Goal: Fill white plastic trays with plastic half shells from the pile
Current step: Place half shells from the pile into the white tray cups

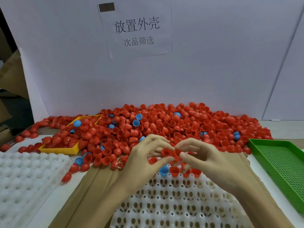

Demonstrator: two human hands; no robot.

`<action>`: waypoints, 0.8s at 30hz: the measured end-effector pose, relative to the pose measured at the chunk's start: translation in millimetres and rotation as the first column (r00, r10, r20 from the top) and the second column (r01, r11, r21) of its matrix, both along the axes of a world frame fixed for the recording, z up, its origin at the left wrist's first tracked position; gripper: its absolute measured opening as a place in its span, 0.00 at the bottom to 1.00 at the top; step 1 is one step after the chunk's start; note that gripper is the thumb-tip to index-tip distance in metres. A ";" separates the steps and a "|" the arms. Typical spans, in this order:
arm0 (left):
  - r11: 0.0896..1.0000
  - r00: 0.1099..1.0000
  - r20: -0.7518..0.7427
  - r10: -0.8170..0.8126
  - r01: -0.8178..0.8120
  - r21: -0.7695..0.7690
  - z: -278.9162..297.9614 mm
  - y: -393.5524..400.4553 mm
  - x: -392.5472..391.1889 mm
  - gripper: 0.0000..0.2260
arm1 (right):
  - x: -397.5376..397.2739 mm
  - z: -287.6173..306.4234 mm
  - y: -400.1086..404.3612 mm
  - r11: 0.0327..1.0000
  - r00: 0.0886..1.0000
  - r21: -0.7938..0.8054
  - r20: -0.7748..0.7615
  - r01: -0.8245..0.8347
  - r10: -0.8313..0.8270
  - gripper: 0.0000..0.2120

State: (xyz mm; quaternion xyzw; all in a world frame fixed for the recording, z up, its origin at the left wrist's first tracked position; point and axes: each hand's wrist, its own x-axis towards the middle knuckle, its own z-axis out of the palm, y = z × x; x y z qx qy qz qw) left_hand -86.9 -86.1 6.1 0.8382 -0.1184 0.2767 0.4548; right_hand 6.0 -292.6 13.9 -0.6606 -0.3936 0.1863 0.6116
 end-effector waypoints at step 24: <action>0.986 0.979 -0.126 -0.158 0.151 -0.065 -4.2 -26.5 -4.7 0.23 | 20.1 7.7 -29.6 0.988 0.988 -0.026 0.022 0.153 -0.152 0.08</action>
